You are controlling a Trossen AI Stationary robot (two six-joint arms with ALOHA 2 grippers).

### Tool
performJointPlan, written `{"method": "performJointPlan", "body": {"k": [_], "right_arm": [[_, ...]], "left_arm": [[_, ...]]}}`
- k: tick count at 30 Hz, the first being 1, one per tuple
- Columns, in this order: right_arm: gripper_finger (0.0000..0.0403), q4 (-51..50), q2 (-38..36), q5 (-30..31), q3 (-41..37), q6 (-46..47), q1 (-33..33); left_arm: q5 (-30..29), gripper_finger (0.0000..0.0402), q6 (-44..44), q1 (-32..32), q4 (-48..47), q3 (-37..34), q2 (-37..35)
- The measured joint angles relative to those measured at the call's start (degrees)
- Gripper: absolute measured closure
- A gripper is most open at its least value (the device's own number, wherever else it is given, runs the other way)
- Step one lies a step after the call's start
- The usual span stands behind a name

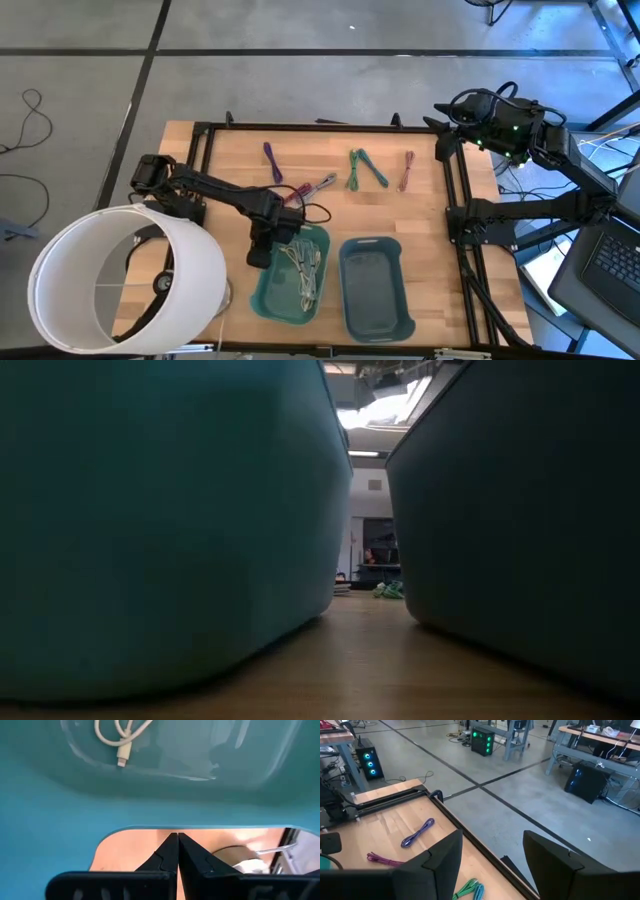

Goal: Pick & Place USB Port
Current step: Adjust the green bin, then put the light pink charger cable into the green bin

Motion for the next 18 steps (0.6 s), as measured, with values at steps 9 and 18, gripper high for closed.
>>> {"method": "performJointPlan", "body": {"k": [9,18], "right_arm": [[0.019,0.1,0.0,-0.7,0.0,0.0,0.0],[0.019,0.1,0.0,-0.9,0.0,-0.1,0.0]], "left_arm": [[1.9,0.04,-2.5,-0.1,7.3,0.0,0.0],[-1.9,0.04,-1.5,1.5,-4.2,0.0,-0.3]]}}
